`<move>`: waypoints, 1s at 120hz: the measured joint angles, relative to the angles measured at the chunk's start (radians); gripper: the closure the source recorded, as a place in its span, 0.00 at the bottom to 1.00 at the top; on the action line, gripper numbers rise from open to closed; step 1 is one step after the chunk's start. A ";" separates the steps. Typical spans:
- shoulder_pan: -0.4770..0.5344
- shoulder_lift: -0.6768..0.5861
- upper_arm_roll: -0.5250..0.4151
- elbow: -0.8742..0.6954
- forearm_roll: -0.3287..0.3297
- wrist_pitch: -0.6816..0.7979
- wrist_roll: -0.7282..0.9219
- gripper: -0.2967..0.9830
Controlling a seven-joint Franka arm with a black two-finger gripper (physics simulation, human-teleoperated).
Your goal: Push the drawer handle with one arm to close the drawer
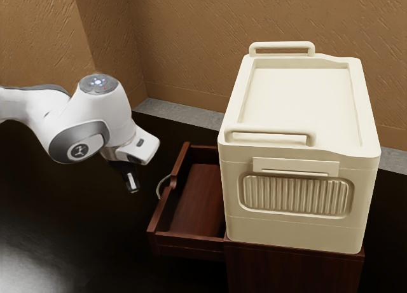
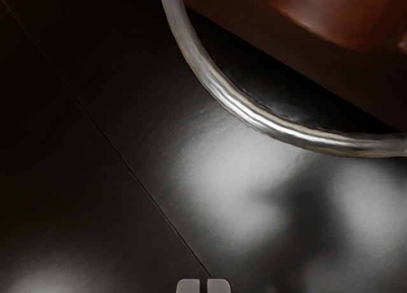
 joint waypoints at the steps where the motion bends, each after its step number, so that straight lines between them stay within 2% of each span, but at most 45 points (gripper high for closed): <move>1: 0.000 0.003 0.000 0.000 0.001 0.003 0.005 0.84; 37: -0.063 0.021 0.002 0.002 0.001 0.073 0.136 0.85; 79: -0.067 0.023 -0.013 -0.003 0.050 0.098 0.246 0.85; 95: -0.062 0.025 0.021 0.000 0.076 0.120 0.319 0.85; 120: -0.064 0.054 0.020 -0.001 0.086 0.189 0.436 0.85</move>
